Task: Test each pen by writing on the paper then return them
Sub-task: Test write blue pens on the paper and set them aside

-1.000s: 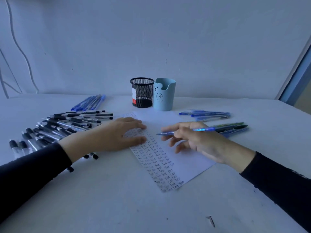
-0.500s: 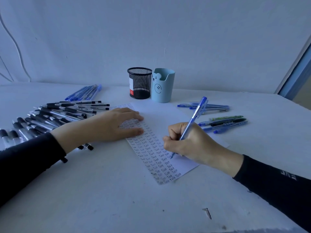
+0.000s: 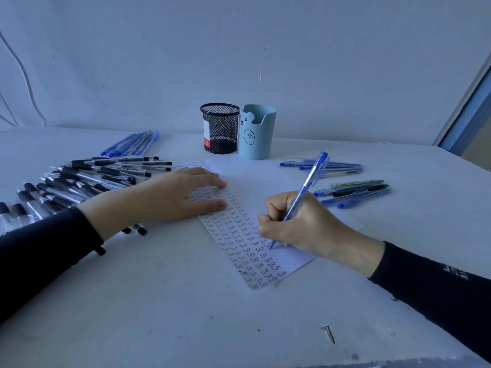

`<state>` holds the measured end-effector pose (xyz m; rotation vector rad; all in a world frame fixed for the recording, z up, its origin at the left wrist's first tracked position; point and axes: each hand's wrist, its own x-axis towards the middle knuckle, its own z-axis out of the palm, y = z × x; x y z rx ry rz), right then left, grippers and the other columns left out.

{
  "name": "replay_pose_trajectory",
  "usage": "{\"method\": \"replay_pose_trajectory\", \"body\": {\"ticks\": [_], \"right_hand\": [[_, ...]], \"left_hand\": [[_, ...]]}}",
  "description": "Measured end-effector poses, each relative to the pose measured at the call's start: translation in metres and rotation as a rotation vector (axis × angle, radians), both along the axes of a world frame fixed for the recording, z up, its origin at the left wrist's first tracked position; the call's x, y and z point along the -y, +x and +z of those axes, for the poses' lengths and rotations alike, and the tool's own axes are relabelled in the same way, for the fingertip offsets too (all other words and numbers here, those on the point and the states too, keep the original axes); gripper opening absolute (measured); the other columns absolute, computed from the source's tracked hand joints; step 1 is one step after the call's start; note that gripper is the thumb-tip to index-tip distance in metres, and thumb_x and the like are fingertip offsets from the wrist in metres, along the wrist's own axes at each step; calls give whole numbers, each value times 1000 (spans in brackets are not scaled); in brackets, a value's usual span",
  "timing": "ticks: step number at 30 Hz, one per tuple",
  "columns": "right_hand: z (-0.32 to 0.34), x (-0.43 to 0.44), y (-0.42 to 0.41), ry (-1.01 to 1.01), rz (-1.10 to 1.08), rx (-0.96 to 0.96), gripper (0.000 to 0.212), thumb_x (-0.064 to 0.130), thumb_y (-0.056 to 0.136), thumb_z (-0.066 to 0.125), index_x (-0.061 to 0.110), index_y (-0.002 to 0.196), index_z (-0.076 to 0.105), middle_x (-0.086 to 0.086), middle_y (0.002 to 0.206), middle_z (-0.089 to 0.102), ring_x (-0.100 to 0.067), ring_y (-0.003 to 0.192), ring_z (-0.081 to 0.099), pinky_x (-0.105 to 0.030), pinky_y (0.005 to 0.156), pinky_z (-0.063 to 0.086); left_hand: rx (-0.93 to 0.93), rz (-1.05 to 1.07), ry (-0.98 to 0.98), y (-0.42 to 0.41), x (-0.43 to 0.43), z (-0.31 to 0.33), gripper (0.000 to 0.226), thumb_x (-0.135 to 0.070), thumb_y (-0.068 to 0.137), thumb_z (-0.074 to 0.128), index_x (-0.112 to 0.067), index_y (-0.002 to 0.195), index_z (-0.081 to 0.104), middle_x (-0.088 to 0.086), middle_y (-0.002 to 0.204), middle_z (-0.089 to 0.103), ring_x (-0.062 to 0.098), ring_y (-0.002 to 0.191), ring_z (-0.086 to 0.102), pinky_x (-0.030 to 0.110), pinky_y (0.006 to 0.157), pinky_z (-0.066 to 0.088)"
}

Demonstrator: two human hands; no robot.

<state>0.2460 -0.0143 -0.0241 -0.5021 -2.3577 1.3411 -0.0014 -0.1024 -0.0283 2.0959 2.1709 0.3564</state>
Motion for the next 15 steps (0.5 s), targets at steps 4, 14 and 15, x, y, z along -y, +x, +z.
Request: {"method": "replay_pose_trajectory", "body": {"ticks": [4,14,15], "right_hand": [[0,0,-1,14,-4,7,48,-4,83,66,12,51,34,9,44,31,-1,40,35,-10,47,33],[0,-1,-1,-4,11,-12,45,-8,81,65,8,52,35,-2,48,32,-1,41,35,-11,47,33],[0,-1,-1,-7,12,-11,44,-8,81,64,8,52,35,-5,50,31,-2,41,34,-11,47,33]], "left_hand": [[11,1,1,-1,-1,-1,76,-88,69,32,-51,133,45,-22,146,39,0,131,37,22,108,27],[16,-4,1,-3,0,-1,73,-89,70,33,-54,132,44,-24,146,38,-4,130,36,22,108,28],[16,-4,0,-3,0,-1,73,-89,69,33,-54,132,44,-24,146,38,-4,130,36,22,107,27]]}}
